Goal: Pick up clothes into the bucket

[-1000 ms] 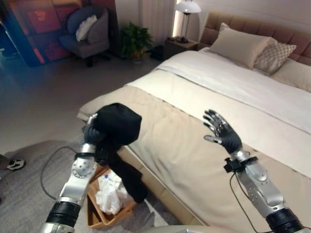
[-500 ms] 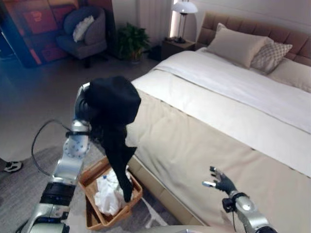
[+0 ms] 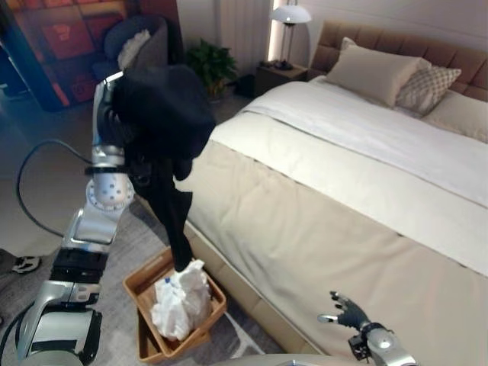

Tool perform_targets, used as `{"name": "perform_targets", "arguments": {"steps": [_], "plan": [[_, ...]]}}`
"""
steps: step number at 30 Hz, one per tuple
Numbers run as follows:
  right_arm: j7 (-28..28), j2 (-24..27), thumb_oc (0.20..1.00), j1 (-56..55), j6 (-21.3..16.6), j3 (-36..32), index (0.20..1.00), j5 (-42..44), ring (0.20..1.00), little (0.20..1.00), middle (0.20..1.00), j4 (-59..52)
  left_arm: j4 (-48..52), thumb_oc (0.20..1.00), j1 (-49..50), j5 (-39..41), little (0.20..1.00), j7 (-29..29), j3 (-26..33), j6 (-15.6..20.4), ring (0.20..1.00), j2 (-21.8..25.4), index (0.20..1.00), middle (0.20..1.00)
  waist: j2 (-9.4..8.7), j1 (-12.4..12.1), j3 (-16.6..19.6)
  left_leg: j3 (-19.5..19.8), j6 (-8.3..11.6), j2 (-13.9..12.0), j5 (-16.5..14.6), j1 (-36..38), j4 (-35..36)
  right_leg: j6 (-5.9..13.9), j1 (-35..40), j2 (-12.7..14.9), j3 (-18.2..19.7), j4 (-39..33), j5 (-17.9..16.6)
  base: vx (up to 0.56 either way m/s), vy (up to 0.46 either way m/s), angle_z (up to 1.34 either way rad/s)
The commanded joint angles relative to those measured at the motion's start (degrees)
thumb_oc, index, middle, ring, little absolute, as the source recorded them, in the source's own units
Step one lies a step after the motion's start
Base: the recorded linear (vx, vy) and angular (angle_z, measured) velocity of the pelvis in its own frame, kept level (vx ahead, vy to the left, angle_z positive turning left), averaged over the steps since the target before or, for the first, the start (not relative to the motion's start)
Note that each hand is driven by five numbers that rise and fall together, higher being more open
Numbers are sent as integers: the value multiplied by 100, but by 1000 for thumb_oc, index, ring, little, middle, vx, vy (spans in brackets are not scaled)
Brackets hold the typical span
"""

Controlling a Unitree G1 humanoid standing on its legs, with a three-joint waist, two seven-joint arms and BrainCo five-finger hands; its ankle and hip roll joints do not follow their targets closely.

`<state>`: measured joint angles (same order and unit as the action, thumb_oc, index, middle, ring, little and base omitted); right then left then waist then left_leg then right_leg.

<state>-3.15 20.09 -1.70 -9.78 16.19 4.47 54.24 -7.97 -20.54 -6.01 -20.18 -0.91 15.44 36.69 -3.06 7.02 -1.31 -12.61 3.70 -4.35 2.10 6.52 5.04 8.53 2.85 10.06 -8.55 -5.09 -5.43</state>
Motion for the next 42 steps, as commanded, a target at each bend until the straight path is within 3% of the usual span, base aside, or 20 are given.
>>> {"name": "perform_targets", "arguments": {"steps": [1,7,9,10,11,13,16,21,25,30,31,38,42], "plan": [[150,-35,1000,256,-229,-189,1000,119,1000,1000,1000,-159,84,200,85,-118,200,-79,513,221,200,-9,200,200,-173,-42,133,80,33,-72,-231,-77,-351,316,-335,295,-6,520,-266,0,0,0],[241,71,1000,333,-214,-346,1000,77,1000,1000,1000,-292,300,200,876,-107,200,106,685,205,200,-254,200,200,-198,-170,-206,197,-34,-33,-341,-404,-725,292,-540,355,-1,782,-194,-72,18,0],[260,171,1000,395,-217,-335,1000,38,1000,1000,1000,-518,214,200,888,-94,200,107,626,207,200,-236,200,200,-186,-184,-497,280,-90,-9,-386,-671,-964,262,-817,417,36,1130,-108,-255,67,2],[298,278,1000,485,-265,-298,1000,34,1000,1000,1000,-802,126,200,824,-77,200,37,519,214,200,-231,200,200,-192,-181,-868,354,-148,13,-416,-1015,-1255,223,-1147,476,77,1492,-55,-301,77,6],[298,281,1000,492,-261,-305,1000,35,1000,1000,1000,-805,114,200,805,-78,200,33,514,219,200,-232,200,200,-191,-180,-865,359,-151,14,-433,-1056,-1299,223,-1184,483,81,1529,-40,-307,75,21],[308,459,1000,549,-364,-254,1000,49,1000,1000,1000,-1309,43,200,660,-95,200,-159,388,242,200,-328,200,200,-232,-203,-1305,481,-197,22,-511,-1756,-1952,136,-1732,608,85,2034,81,-274,36,33],[334,527,1000,514,-419,-280,1000,68,1000,1000,1000,-1490,19,200,609,-128,200,-257,330,243,200,-386,200,200,-268,-199,-1467,561,-209,23,-574,-2203,-2331,95,-2097,659,70,2363,158,-172,6,22],[439,646,1000,360,-513,-356,1000,38,1000,1000,1000,-1577,-52,200,579,-235,200,-500,317,177,200,-392,200,200,-344,-149,-1606,723,-188,-20,-663,-3457,-3035,47,-3133,745,91,2961,269,-116,4,22],[477,668,1000,334,-536,-347,1000,29,1000,1000,1000,-1579,-80,200,525,-261,200,-633,417,133,200,-304,200,200,-355,-143,-1652,769,-179,-39,-641,-3859,-3144,40,-3510,753,90,3085,275,-82,10,13],[597,707,1000,552,-630,-123,1000,132,1000,1000,1000,-1697,-567,200,-165,-264,200,-1222,576,-47,200,321,200,200,-417,-79,-1856,816,-127,-112,-510,-4737,-3240,37,-4325,742,79,3140,180,-92,-4,5],[588,713,1000,578,-643,-40,1000,148,1000,1000,1000,-1714,-766,200,-370,-289,200,-1319,559,-138,200,442,200,200,-414,-52,-1869,864,-78,-131,-664,-4793,-3286,103,-4376,708,126,3188,302,0,0,0],[834,601,1000,808,-725,324,1000,282,1000,1000,1000,-1653,-2182,200,-1941,-61,200,-2029,-41,-474,200,1077,200,200,-555,166,-1982,893,-62,-226,-533,-5279,-3154,150,-4886,622,115,3007,116,-29,-21,1],[889,562,1000,790,-768,351,1000,336,1000,1000,1000,-1598,-2345,200,-2039,-68,200,-2065,-136,-521,200,1237,200,200,-600,208,-2030,891,-54,-254,-532,-5424,-3152,171,-5028,624,130,2965,52,-26,-16,-5]]}}
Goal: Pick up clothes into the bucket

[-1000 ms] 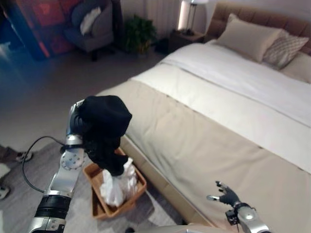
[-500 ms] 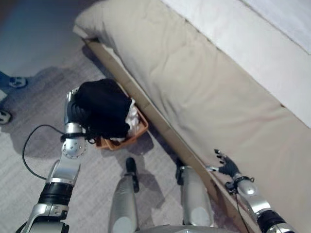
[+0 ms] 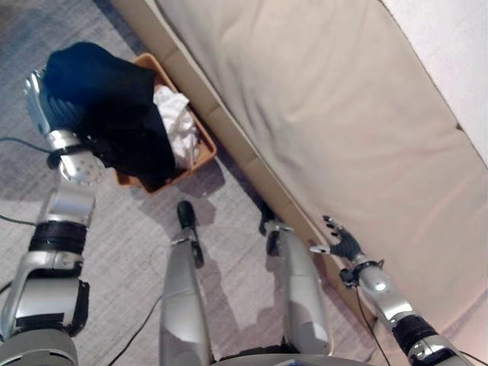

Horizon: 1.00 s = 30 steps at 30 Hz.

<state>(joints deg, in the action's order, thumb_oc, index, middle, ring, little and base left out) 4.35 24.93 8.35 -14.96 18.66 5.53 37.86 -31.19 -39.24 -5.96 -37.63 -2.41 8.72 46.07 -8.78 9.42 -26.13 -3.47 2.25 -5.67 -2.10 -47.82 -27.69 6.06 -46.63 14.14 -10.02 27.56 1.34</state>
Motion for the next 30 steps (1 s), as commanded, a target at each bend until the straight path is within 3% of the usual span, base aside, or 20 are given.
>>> {"name": "perform_targets", "arguments": {"steps": [1,14,21,22,23,30], "plan": [[151,82,1000,-241,-250,97,1000,231,1000,1000,1000,-11,-48,200,-127,-65,200,-336,52,144,200,294,200,200,-58,-19,427,-23,89,-125,-121,-43,97,416,-128,206,286,-291,-627,-9,-10,-3],[287,170,1000,-268,-494,202,1000,438,1000,1000,1000,-571,-964,200,-517,84,200,-344,-337,122,200,405,200,200,-167,220,327,49,106,-247,-118,-1141,-208,398,-1161,82,444,-261,-757,-21,-14,-2],[291,204,1000,-393,-481,174,1000,421,1000,1000,1000,-526,-1682,200,-713,286,200,3,-587,-18,200,385,200,200,-153,311,405,67,87,-261,-119,-1335,-263,413,-1358,97,445,-236,-792,3,-1,-2],[286,210,1000,-410,-477,159,1000,420,1000,1000,1000,-523,-1690,749,-749,332,749,25,-581,-11,749,360,749,749,-151,316,424,60,87,-266,-124,-1327,-258,412,-1354,99,440,-243,-792,0,0,0],[267,202,1000,-433,-478,137,1000,431,1000,1000,1000,-515,-1692,1000,-807,378,1000,-12,-574,-14,1000,337,1000,1000,-143,327,480,60,92,-270,-115,-1321,-224,422,-1352,102,436,-272,-803,0,0,0],[234,229,1000,-427,-507,133,1000,422,1000,1000,1000,-507,-1484,1000,-711,374,1000,-83,-446,81,1000,349,1000,1000,-132,313,654,44,117,-271,-84,-1179,-40,429,-1244,84,390,-441,-826,0,0,0]]}}
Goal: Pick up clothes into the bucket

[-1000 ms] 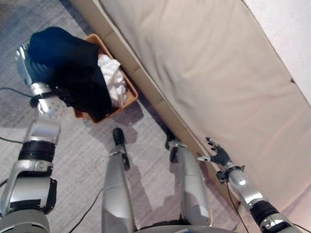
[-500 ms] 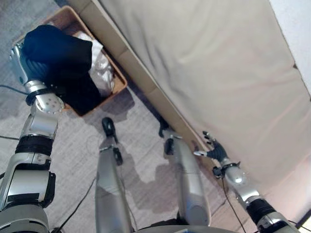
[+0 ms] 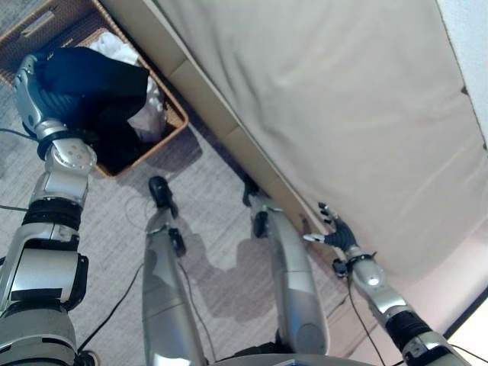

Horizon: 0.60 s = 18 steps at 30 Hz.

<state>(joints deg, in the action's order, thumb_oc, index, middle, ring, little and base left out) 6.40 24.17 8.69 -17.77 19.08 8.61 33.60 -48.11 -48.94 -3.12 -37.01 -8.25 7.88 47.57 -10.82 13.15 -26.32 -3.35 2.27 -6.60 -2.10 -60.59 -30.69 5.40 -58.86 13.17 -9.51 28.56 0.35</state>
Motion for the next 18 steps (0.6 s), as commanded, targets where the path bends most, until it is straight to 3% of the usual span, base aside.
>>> {"name": "perform_targets", "arguments": {"steps": [1,5,11,13,14,18], "plan": [[24,307,1000,-453,-219,96,1000,105,1000,1000,1000,-56,223,1000,275,102,1000,-144,158,171,1000,196,1000,1000,75,-64,690,23,117,-177,-73,153,298,499,22,176,335,-566,-735,0,0,0],[35,260,1000,-403,-147,139,1000,57,1000,1000,1000,157,112,1000,213,477,1000,-57,282,138,1000,67,1000,1000,97,-114,730,-28,117,-160,-27,472,484,519,274,151,307,-675,-777,-11,18,-1],[138,143,1000,-409,-50,-50,1000,11,1000,1000,1000,617,1334,1000,1018,531,1000,-185,853,393,1000,-148,1000,1000,209,-337,739,-52,154,-55,95,1197,929,566,964,164,181,-969,-843,1,3,-1],[195,122,1000,-386,-27,-147,1000,21,1000,1000,1000,727,2061,1000,1618,635,1000,-208,1096,838,1000,-367,1000,1000,221,-454,718,-65,174,-16,145,1613,1142,586,1376,153,138,-1133,-876,0,0,0],[208,95,1000,-369,-28,-195,1000,29,1000,1000,1000,817,2416,1000,1880,732,1000,-208,1208,1023,1000,-504,1000,1000,208,-495,692,-125,119,43,321,1719,1215,528,1477,200,94,-1229,-1037,0,0,0],[188,103,1000,-479,-38,-348,1000,19,1000,1000,1000,774,3299,1000,2767,1609,1000,401,1555,1953,1000,-1307,1000,1000,171,-635,729,-180,141,70,334,2684,1570,557,2430,202,54,-1546,-1065,88,43,4]]}}
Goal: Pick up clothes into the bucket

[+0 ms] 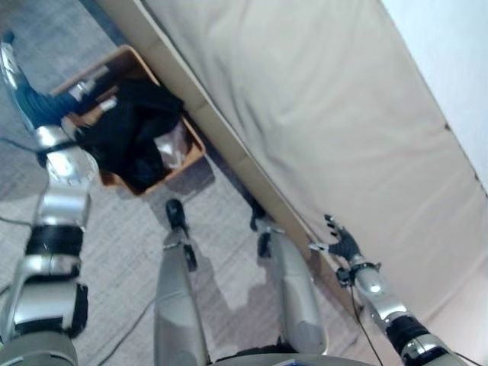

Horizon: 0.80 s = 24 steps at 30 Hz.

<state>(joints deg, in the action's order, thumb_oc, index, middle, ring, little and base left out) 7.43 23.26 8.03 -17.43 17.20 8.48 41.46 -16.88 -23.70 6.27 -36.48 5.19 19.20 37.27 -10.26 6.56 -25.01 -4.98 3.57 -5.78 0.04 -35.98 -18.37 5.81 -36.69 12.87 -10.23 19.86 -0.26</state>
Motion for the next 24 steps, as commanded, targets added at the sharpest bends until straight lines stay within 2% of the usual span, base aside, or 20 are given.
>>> {"name": "perform_targets", "arguments": {"steps": [1,2,5,8,11,17,22,23,24], "plan": [[41,211,1000,-477,-95,-327,1000,100,1000,1000,1000,-161,630,1000,615,1099,1000,853,142,1050,1000,-705,1000,1000,121,-43,656,-28,17,0,123,642,491,526,660,229,90,-831,-1019,113,34,-4],[39,216,1000,-484,-94,-328,1000,101,1000,1000,1000,-165,638,1000,625,1105,1000,861,146,1046,1000,-710,1000,1000,123,-48,638,-30,18,-2,126,674,504,526,691,226,89,-843,-1023,141,20,-3],[-45,146,1000,-552,-135,-645,1000,422,1000,1000,1000,-461,1052,1000,964,1650,1000,1692,-253,1106,1000,-1123,1000,1000,163,-72,745,-97,29,21,162,1284,775,528,1310,228,37,-1094,-1008,109,24,-1],[-207,-55,1000,-531,-209,-894,1000,1077,1000,1000,1000,-679,1148,1000,1253,1945,1000,2355,-722,1004,1000,-1311,1000,1000,248,-59,939,-159,38,52,237,1858,1145,546,1814,195,37,-1348,-1011,114,42,-3],[-314,-404,1000,-447,-299,-986,1000,1687,1000,1000,1000,-898,703,1000,1673,1874,1000,2866,-1287,777,1000,-1528,1000,1000,348,-11,1257,-331,16,75,275,2472,1475,555,2272,126,111,-1579,-996,112,28,-16],[-452,-769,1000,-357,-295,-841,1000,2209,1000,1000,1000,-844,3,1000,2027,1751,1000,3209,-1844,544,1000,-1756,1000,1000,435,8,1641,-508,-2,56,281,3048,1721,549,2669,20,249,-1770,-975,84,-20,-27],[-431,-844,1000,-576,-207,-609,1000,1892,1000,1000,1000,-785,-702,1000,2308,1484,1000,3353,-2177,361,1000,-1948,1000,1000,512,21,1903,-585,19,38,317,3389,1930,541,2956,-56,251,-1908,-925,66,-39,-10],[-394,-883,1000,-821,-179,-538,1000,1696,1000,1000,1000,-806,-1034,1000,2516,1145,1000,3354,-2319,281,1000,-1989,1000,1000,559,54,2032,-638,33,24,331,3565,2039,541,3097,-93,236,-1989,-899,41,-28,-3],[-392,-882,1000,-828,-178,-537,1000,1694,1000,1000,1000,-810,-1037,1000,2519,1140,1000,3350,-2322,284,1000,-1992,1000,1000,560,51,2031,-640,34,23,334,3577,2048,541,3105,-95,237,-1994,-900,48,-44,-3]]}}
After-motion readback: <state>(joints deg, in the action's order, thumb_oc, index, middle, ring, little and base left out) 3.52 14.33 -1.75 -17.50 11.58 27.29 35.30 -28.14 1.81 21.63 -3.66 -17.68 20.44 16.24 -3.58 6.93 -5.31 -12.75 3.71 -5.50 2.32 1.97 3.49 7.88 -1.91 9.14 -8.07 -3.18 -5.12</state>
